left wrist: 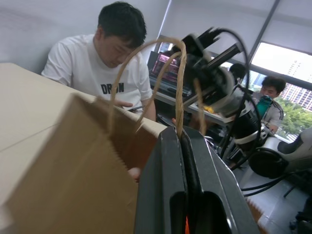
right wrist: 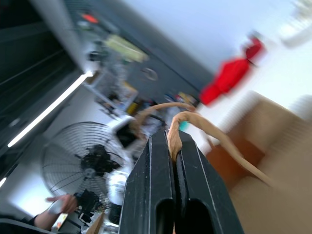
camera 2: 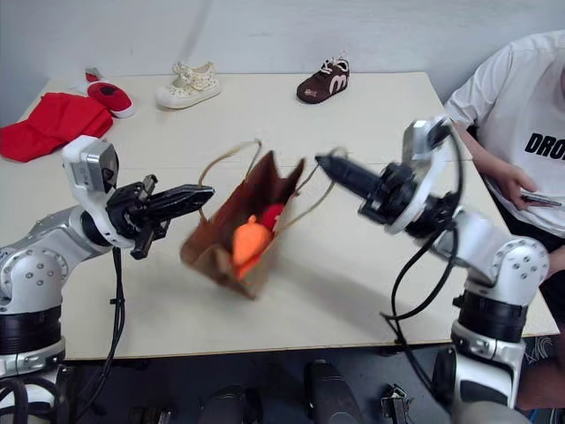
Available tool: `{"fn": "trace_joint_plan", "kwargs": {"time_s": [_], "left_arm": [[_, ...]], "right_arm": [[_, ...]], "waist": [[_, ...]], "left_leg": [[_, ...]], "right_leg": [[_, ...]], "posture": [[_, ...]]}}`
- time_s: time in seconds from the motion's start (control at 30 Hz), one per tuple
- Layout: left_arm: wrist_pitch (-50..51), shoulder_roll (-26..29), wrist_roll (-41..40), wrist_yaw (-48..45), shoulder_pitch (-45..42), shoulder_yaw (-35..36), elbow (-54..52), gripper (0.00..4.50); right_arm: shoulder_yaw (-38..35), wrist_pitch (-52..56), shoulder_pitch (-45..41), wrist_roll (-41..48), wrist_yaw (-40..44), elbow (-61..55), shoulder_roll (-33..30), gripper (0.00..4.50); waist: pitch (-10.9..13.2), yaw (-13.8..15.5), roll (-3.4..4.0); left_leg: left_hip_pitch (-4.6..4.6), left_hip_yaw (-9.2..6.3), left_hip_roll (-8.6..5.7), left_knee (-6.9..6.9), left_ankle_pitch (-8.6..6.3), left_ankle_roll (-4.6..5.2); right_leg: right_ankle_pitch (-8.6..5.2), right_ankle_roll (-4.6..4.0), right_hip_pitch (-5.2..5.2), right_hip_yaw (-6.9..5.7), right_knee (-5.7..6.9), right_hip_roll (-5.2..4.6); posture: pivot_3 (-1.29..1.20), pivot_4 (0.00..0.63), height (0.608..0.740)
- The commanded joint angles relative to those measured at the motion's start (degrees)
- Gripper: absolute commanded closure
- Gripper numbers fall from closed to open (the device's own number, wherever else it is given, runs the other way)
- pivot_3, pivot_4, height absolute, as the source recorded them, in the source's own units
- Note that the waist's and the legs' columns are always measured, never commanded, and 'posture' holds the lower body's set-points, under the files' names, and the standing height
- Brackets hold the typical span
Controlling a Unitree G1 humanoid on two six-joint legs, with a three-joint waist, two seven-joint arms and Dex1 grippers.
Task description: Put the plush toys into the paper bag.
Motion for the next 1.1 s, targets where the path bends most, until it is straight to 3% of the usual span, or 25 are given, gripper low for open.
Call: {"fn": "trace_joint_plan", "kwargs": {"time_s": [0.03,0.17,0.4,0.57,0.77,0.8,0.9,1.0,1.1], "left_arm": [[-4.9,-0.2,3.3,-1.2,-2.6,1.0,3.4,4.5],[-8.5,-1.9,6.1,-1.6,-4.4,-0.2,5.8,4.5],[-10.4,-6.4,8.1,-0.6,-3.3,-3.0,3.2,4.5],[-11.8,-7.7,10.4,-1.2,-2.9,-5.1,3.6,4.5],[-11.4,-7.1,10.2,-1.7,-3.2,-4.3,3.8,4.5],[-11.1,-6.8,10.0,-1.7,-3.1,-4.1,3.6,4.5],[-7.5,-4.2,8.5,-0.6,-1.3,-2.2,2.3,3.87],[-5.7,-1.8,7.3,-0.4,0.7,-0.3,0.4,2.98],[-3.2,1.8,5.3,-0.4,4.2,3.2,-2.5,2.07]], "right_arm": [[0.3,-1.8,-3.4,1.5,1.6,-0.6,-2.9,4.47],[2.8,-2.5,-3.5,1.5,2.0,0.4,-4.0,4.47],[5.4,-4.2,5.2,-9.7,5.3,0.9,-7.0,4.47],[5.9,-5.5,6.3,-13.9,8.0,1.5,-6.4,4.47],[5.4,-4.4,5.6,-8.5,8.8,0.8,-7.8,4.47],[5.4,-4.5,5.3,-7.4,8.8,0.7,-8.0,4.09],[6.2,-2.7,4.8,-6.4,11.3,-1.9,-10.8,3.22],[7.0,0.2,6.0,-7.2,15.0,-3.8,-14.8,2.23],[5.9,2.5,9.7,-13.6,22.8,-6.3,-20.5,1.2]], "waist": [[0.0,0.0,0.0],[0.0,0.2,0.0],[0.0,1.4,-0.03],[0.0,1.5,-0.02],[0.0,1.6,-0.02],[0.0,1.6,-0.02],[0.0,1.4,-0.01],[0.0,1.4,0.01],[0.0,1.6,0.01]], "left_leg": [[0.0,0.01,0.0,-0.01,0.0,0.0],[-0.05,0.01,0.0,-0.01,0.01,0.03],[-0.09,0.02,-0.01,0.03,0.02,0.07],[-0.04,0.03,-0.01,0.04,0.03,0.06],[-0.05,0.03,0.0,0.04,0.03,0.06],[-0.05,0.03,-0.01,0.05,0.03,0.06],[-0.05,0.03,0.0,0.06,0.04,0.06],[-0.04,0.02,0.02,0.0,0.04,0.06],[-0.07,-0.01,0.01,-0.02,0.03,0.07]], "right_leg": [[0.0,0.0,0.0,0.0,-0.02,0.0],[0.0,0.0,-0.01,-0.01,-0.06,-0.04],[0.03,0.05,-0.02,0.0,-0.06,-0.07],[0.03,0.06,-0.01,0.01,-0.01,-0.06],[0.03,0.06,-0.02,0.0,-0.01,-0.06],[0.03,0.06,-0.02,0.0,-0.01,-0.06],[0.03,0.06,-0.02,0.0,-0.01,-0.06],[0.03,0.06,-0.02,0.01,-0.03,-0.05],[0.03,0.06,-0.02,-0.01,-0.1,-0.07]], "posture": [[0.0,0.15,0.74],[0.0,0.15,0.74],[0.0,0.15,0.74],[0.0,0.15,0.74],[0.0,0.15,0.74],[0.0,0.15,0.74],[0.0,0.15,0.74],[0.0,0.15,0.74],[0.0,0.15,0.74]]}}
